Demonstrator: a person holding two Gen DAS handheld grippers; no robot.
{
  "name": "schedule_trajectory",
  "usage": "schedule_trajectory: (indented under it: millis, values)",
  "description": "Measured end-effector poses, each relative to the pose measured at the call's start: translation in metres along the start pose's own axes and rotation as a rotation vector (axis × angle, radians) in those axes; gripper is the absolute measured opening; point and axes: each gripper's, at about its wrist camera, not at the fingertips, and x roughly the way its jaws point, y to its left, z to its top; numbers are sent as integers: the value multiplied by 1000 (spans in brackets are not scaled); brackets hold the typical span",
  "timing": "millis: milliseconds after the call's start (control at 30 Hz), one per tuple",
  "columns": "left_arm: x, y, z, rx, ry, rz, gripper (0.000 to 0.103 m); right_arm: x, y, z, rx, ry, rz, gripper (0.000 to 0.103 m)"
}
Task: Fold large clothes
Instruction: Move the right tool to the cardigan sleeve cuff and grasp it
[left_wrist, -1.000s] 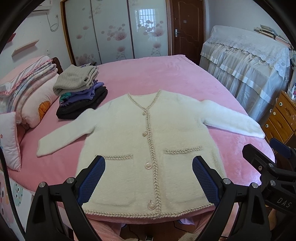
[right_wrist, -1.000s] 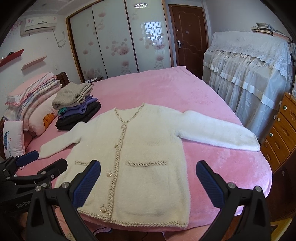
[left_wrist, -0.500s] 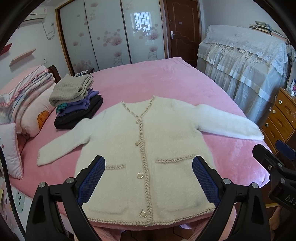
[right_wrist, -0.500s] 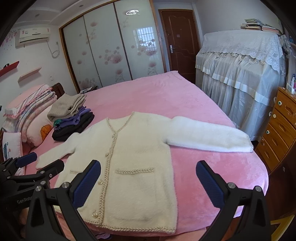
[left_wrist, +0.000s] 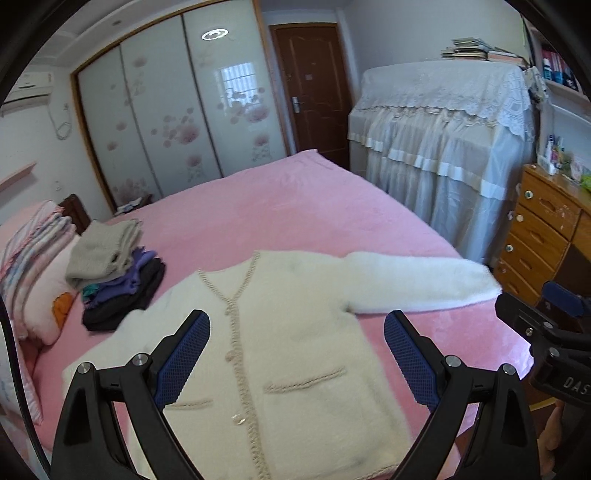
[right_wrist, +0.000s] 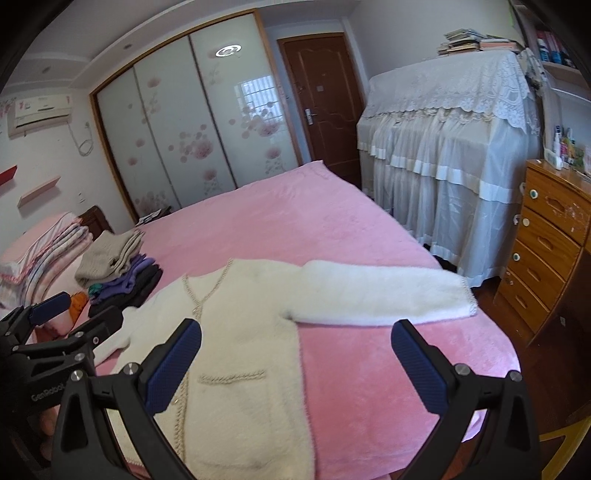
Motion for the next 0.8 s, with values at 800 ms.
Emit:
schedule_trajectory:
  millis: [800]
  values:
    - [266, -130, -26, 48, 230, -198, 98, 175, -254, -48, 542, 266, -169, 84]
